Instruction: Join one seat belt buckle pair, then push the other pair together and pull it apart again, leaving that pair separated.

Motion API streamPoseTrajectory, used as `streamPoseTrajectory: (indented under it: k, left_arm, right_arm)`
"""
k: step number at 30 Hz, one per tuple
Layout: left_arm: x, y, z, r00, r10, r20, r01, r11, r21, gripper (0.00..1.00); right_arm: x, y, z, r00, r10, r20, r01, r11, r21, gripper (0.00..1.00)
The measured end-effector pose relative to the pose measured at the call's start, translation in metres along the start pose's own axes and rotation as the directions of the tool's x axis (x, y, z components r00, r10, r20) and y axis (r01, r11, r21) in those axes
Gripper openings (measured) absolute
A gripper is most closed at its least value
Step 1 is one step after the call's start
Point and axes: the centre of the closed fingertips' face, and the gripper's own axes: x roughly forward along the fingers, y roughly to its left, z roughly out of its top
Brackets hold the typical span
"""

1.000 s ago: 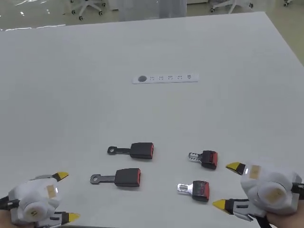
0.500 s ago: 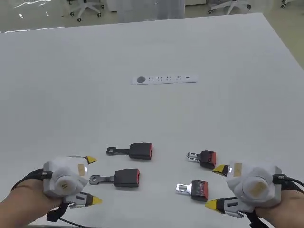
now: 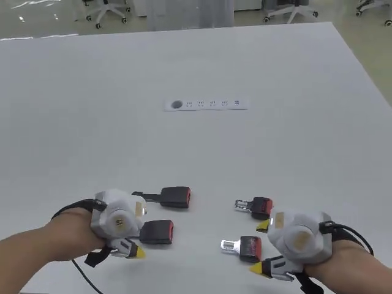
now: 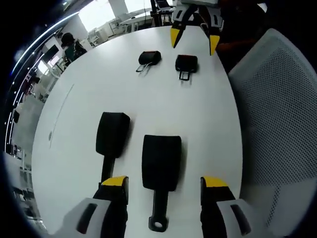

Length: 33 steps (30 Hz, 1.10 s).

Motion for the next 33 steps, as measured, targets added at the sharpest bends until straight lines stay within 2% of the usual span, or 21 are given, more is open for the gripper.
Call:
streamPoseTrajectory:
  k: [5,13,20,28,31,32,33]
  left_arm:
    - [0.005,0.002,0.006,0.9997,-0.016,-0.018,0.017,0.998,0.054,0.55]
    - [0.013,0.007,0.006,0.9980,-0.040,-0.048,0.043,0.997,0.070,0.46]
    - [0.019,0.002,0.003,0.9938,-0.070,-0.086,0.079,0.991,0.104,0.39]
    - [0.021,0.000,0.005,0.9918,-0.091,-0.090,0.102,0.986,0.129,0.35]
    - [0.021,-0.001,0.004,0.9920,-0.095,-0.082,0.106,0.985,0.136,0.35]
    - [0.021,-0.001,0.004,0.9918,-0.096,-0.083,0.107,0.984,0.142,0.34]
    - [0.021,-0.002,0.004,0.9911,-0.100,-0.087,0.114,0.980,0.161,0.34]
  right_arm:
    - [0.009,-0.004,-0.009,0.9994,0.014,-0.031,-0.014,1.000,-0.010,0.46]
    - [0.019,-0.008,-0.018,0.9974,0.034,-0.064,-0.035,0.999,-0.012,0.43]
    - [0.026,-0.009,-0.022,0.9943,0.060,-0.089,-0.062,0.998,-0.023,0.38]
    - [0.033,-0.010,-0.026,0.9897,0.081,-0.118,-0.082,0.997,-0.011,0.35]
    - [0.035,-0.009,-0.028,0.9881,0.080,-0.132,-0.085,0.996,-0.035,0.35]
    - [0.036,-0.010,-0.028,0.9888,0.079,-0.127,-0.087,0.994,-0.062,0.35]
    - [0.036,-0.010,-0.028,0.9886,0.083,-0.126,-0.090,0.995,-0.051,0.34]
